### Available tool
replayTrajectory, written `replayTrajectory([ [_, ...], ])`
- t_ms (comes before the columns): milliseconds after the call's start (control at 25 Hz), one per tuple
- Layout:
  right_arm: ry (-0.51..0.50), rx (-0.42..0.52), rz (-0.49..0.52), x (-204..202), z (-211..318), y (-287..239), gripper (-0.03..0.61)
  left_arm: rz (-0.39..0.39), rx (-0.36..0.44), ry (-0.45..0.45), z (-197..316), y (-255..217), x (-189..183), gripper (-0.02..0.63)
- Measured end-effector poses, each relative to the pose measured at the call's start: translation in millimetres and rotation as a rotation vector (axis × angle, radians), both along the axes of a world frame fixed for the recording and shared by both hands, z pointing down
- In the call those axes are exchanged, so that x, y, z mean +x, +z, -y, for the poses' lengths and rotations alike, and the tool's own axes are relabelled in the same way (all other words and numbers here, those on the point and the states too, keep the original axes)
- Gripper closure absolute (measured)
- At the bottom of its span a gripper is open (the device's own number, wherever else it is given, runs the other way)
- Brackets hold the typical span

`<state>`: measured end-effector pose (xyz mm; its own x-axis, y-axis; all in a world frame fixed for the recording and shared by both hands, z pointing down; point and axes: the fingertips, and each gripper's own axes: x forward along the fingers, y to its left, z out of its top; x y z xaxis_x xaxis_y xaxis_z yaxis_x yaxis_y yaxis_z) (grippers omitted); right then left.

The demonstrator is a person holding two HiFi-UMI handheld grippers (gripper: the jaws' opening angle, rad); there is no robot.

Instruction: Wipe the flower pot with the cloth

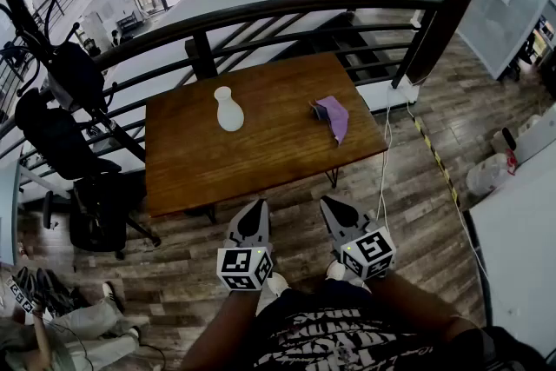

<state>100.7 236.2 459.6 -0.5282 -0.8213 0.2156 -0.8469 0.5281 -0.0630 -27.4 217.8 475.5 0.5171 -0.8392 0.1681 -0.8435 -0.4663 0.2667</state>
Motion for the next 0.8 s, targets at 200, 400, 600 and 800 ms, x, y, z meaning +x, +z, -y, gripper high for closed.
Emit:
replayTrajectory([
  [200, 0.013, 0.001, -0.009, -9, 0, 2, 0.580, -0.006, 0.002, 0.005, 2, 1, -10, 0.615],
  [400, 0.043, -0.018, -0.017, -13, 6, 7, 0.580, -0.013, -0.007, 0.028, 10, 5, -19, 0.615],
  [600, 0.078, -0.028, -0.002, -14, 10, 8, 0.580, -0.030, -0.009, 0.060, 21, 10, -21, 0.615],
  [800, 0.121, -0.038, -0.026, -1, 12, 12, 0.580, -0.036, -0.014, 0.127, 32, 13, -1, 0.615],
])
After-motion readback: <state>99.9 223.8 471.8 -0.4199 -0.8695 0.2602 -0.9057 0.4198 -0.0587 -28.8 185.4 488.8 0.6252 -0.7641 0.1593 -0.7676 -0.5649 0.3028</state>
